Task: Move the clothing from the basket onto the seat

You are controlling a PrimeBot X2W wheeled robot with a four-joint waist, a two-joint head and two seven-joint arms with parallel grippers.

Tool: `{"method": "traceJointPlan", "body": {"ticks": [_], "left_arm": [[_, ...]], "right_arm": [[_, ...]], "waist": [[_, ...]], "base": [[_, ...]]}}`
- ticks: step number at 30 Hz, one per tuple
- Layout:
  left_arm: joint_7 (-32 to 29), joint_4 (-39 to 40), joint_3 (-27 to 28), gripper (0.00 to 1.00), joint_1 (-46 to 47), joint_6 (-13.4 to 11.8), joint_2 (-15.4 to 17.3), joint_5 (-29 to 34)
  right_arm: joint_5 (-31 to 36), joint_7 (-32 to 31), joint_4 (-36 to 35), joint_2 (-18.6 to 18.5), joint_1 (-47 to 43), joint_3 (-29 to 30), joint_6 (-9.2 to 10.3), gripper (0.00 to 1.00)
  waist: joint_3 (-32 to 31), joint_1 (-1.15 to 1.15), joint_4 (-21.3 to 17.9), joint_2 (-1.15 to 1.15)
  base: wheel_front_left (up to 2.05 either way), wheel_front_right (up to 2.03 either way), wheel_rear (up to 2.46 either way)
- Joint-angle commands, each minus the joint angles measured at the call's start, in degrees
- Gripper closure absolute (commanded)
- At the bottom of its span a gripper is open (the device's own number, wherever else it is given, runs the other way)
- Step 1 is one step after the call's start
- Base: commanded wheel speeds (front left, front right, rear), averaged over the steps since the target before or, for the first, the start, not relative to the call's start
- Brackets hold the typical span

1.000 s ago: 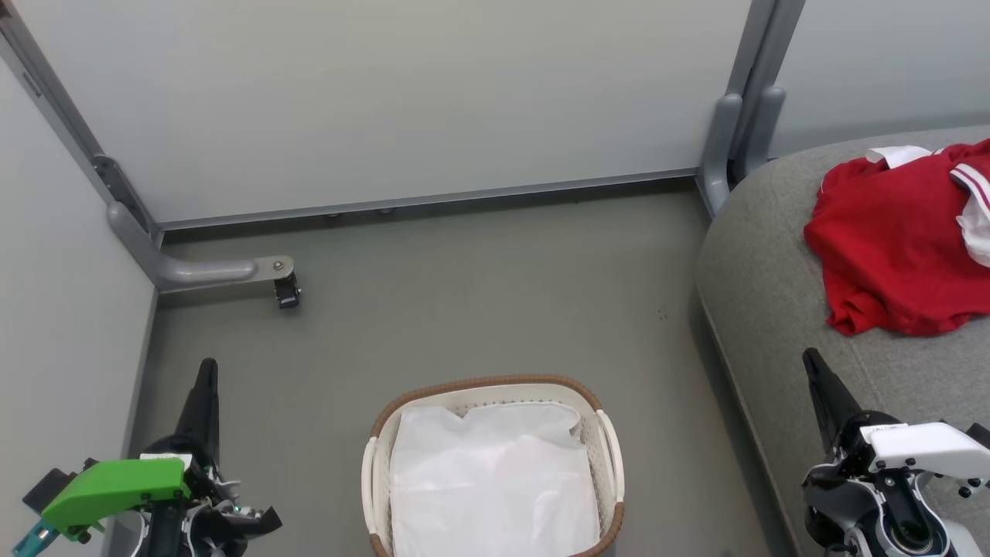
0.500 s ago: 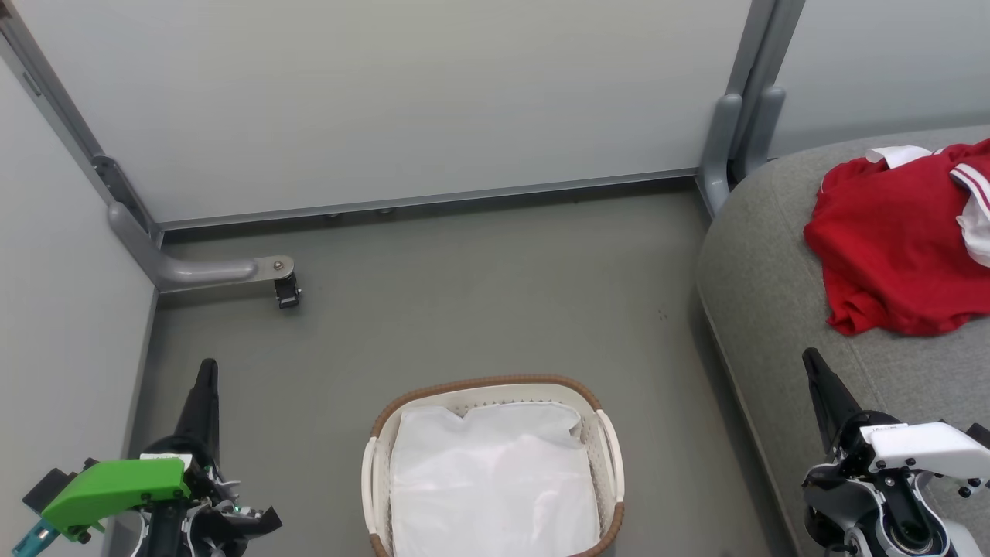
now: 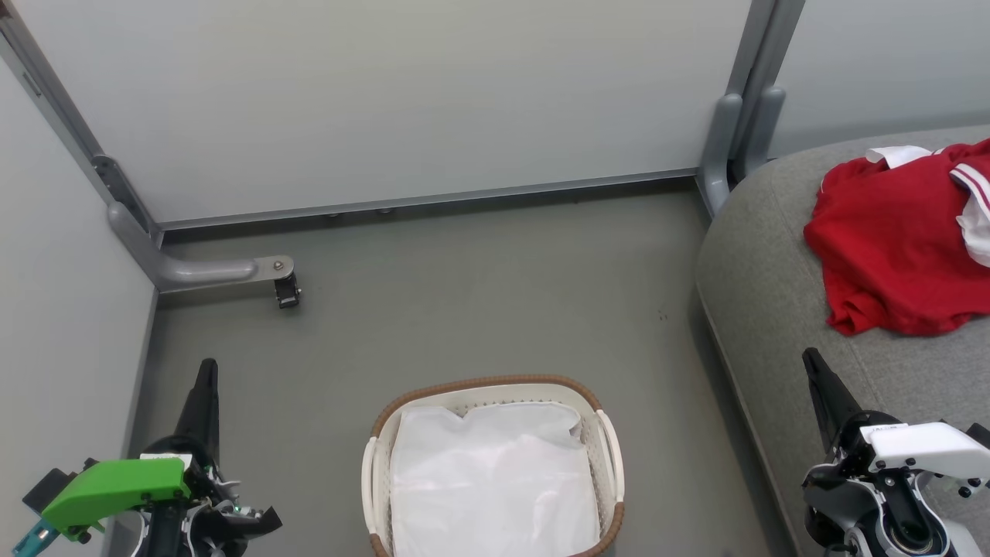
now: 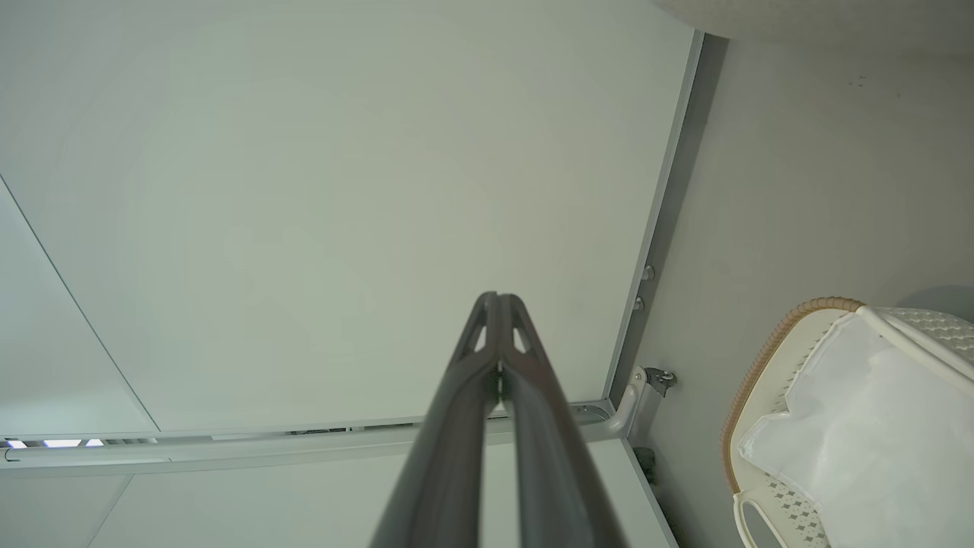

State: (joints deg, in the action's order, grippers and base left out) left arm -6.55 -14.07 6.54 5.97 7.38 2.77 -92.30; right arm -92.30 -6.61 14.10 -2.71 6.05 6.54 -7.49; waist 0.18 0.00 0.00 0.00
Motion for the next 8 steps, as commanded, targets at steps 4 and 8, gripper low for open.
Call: {"method": "traceJointPlan", "body": {"ticks": [4,8], "left_arm": [[-0.2,0.1,0.1,1.00,0.6,0.3,0.2,-0.2],[-0.2,0.1,0.1,1.00,0.6,0.3,0.2,-0.2]], "right_arm": [[-0.2,-0.1,-0.2,-0.3,0.3,0.1,0.00,1.00],[-0.2,-0.1,-0.2,-0.3,0.3,0.1,0.00,1.00]], "waist": [[0.0,0.00,0.0,0.00],[0.0,0.00,0.0,0.00]], "base": [[0.00,0.00,0.00],[0.00,0.00,0.00]]}}
